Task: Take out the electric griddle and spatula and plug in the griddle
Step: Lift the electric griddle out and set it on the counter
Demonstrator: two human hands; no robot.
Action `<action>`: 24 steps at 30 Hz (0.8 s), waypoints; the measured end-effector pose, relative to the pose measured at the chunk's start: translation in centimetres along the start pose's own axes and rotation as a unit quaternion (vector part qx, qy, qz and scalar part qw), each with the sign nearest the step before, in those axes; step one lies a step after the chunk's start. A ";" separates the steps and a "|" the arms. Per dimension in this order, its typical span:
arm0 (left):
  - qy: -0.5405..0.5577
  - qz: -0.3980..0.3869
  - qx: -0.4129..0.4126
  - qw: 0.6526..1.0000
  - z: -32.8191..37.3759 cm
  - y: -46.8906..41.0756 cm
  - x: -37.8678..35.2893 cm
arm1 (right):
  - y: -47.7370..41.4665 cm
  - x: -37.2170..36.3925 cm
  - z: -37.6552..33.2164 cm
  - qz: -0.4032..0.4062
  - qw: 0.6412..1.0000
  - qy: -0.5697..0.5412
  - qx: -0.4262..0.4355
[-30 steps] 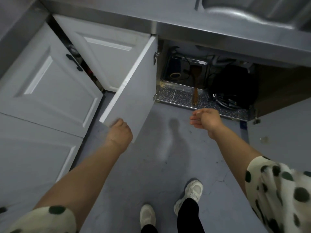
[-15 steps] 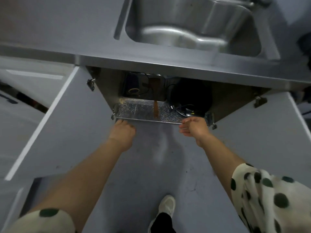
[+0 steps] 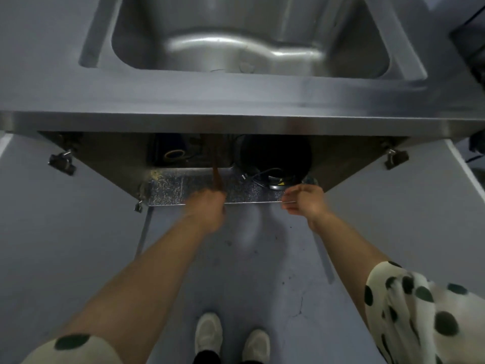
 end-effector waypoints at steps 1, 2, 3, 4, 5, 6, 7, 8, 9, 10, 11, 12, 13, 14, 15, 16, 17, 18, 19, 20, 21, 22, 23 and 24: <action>0.026 0.000 0.004 1.000 0.0 -1.1 -0.6 | -1.0 0.0 0.3 0.003 1.000 -0.006 0.004; 0.053 0.002 0.010 0.999 0.0 -2.3 -1.3 | -2.1 -0.1 0.7 0.005 1.000 -0.012 0.006; 0.083 0.004 0.018 0.996 0.1 -3.2 -2.0 | -3.1 -0.2 1.0 0.006 1.000 -0.018 0.006; 0.117 0.005 0.025 0.993 0.3 -4.3 -3.1 | -4.2 -0.3 1.5 0.004 1.000 -0.026 0.006; 0.155 0.005 0.033 0.987 0.5 -5.2 -4.1 | -5.2 -0.3 2.0 0.004 0.999 -0.032 0.005; 0.191 0.004 0.041 0.981 0.8 -6.5 -5.5 | -6.6 -0.3 2.6 0.008 0.999 -0.035 0.008; 0.224 0.003 0.049 0.973 0.9 -7.3 -6.4 | -7.4 -0.1 2.9 0.014 0.999 -0.034 0.012; 0.250 0.003 0.055 0.967 1.2 -8.2 -7.5 | -8.3 0.1 3.2 0.019 0.999 -0.032 0.018; 0.275 0.009 0.057 0.960 1.7 -9.5 -8.7 | -9.6 0.3 3.6 0.023 0.999 -0.035 0.025; 0.302 0.016 0.063 0.951 2.1 -10.4 -9.6 | -10.8 0.6 4.0 0.028 0.999 -0.037 0.030; 0.328 0.022 0.069 0.942 2.4 -11.5 -10.6 | -11.9 0.9 4.4 0.031 0.998 -0.043 0.033; 0.354 0.028 0.078 0.931 2.9 -12.7 -11.6 | -13.3 1.2 4.8 0.037 0.997 -0.048 0.038; 0.383 0.031 0.093 0.919 2.9 -13.4 -12.5 | -14.1 1.4 5.0 0.041 0.997 -0.050 0.041; 0.412 0.037 0.109 0.904 3.3 -14.7 -13.8 | -15.5 1.6 5.4 0.044 0.997 -0.049 0.048; 0.441 0.042 0.125 0.888 3.4 -15.8 -14.9 | -16.6 1.8 5.7 0.047 0.996 -0.049 0.052; 0.468 0.042 0.140 0.871 3.6 -16.9 -15.9 | -17.8 1.8 5.9 0.047 0.996 -0.047 0.058; 0.498 0.041 0.156 0.852 3.8 -17.9 -16.9 | -18.9 1.9 6.1 0.048 0.996 -0.043 0.064; 0.526 0.038 0.173 0.832 3.9 -18.9 -17.8 | -20.0 2.0 6.3 0.049 0.996 -0.036 0.069; 0.551 0.037 0.183 0.813 4.2 -20.3 -18.8 | -21.5 2.0 6.5 0.048 0.995 -0.030 0.076; 0.570 0.036 0.190 0.798 4.4 -21.3 -19.5 | -22.5 2.0 6.7 0.049 0.995 -0.024 0.078; 0.588 0.039 0.199 0.783 4.6 -22.7 -20.3 | -24.0 1.8 7.0 0.047 0.995 -0.018 0.082; 0.608 0.038 0.213 0.764 4.8 -23.5 -20.9 | -24.9 1.9 7.0 0.048 0.995 -0.011 0.086; 0.630 0.034 0.230 0.741 4.7 -24.1 -21.4 | -25.5 1.8 6.8 0.049 0.995 -0.006 0.091; 0.661 0.032 0.245 0.709 4.6 -24.5 -22.0 | -26.0 1.7 6.7 0.048 0.994 -0.002 0.097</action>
Point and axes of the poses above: each hand's wrist, its own y-axis away from the middle knuckle, its own x-axis out of the back of the hand, z = x × y, the point moved 9 cm from there along -y, towards the middle knuckle, and after that the axes turned 1 degree about -x, right-handed, at the moved point
